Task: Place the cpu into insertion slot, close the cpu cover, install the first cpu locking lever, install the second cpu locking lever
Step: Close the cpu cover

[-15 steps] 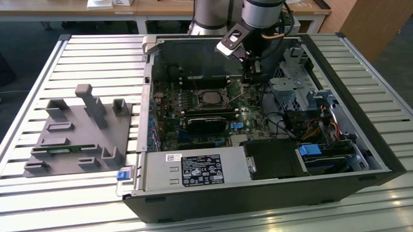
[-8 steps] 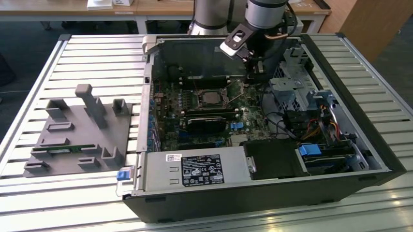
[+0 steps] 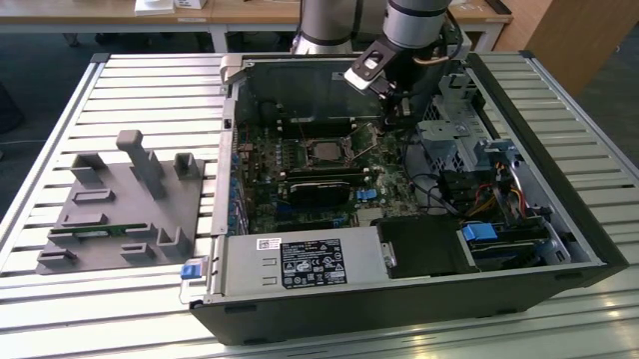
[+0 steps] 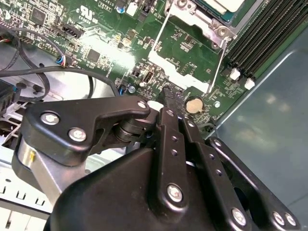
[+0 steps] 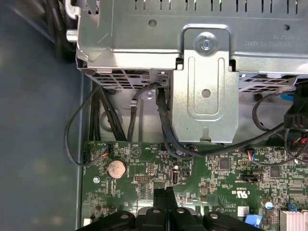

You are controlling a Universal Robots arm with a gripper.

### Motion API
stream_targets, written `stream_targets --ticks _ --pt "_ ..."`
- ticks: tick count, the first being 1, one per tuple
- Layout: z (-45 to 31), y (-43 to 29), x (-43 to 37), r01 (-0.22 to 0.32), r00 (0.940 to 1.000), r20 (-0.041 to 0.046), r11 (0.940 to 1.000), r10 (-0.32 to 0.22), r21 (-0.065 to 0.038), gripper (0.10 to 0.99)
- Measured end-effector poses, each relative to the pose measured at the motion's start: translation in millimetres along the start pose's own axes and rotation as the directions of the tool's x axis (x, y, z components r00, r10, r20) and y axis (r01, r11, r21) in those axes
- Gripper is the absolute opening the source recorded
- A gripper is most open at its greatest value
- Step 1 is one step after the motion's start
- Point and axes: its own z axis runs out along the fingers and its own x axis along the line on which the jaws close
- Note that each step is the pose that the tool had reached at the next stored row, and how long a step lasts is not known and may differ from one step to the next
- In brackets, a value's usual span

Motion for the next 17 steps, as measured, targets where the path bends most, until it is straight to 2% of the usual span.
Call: stream_targets --ticks 8,10,15,17 --pt "10.7 0.6 -0.2 0.000 1.0000 -0.0002 1.0000 0.000 0.005 0.106" --pt "11.1 -1.6 -0.2 0.000 1.0000 -0.0001 1.0000 0.000 0.005 0.106" --pt "11.3 -12.6 -0.2 0.000 1.0000 0.0000 1.0000 0.000 0.005 0.106" --pt "11.4 -13.7 -0.2 0.000 1.0000 0.0000 1.0000 0.000 0.005 0.106"
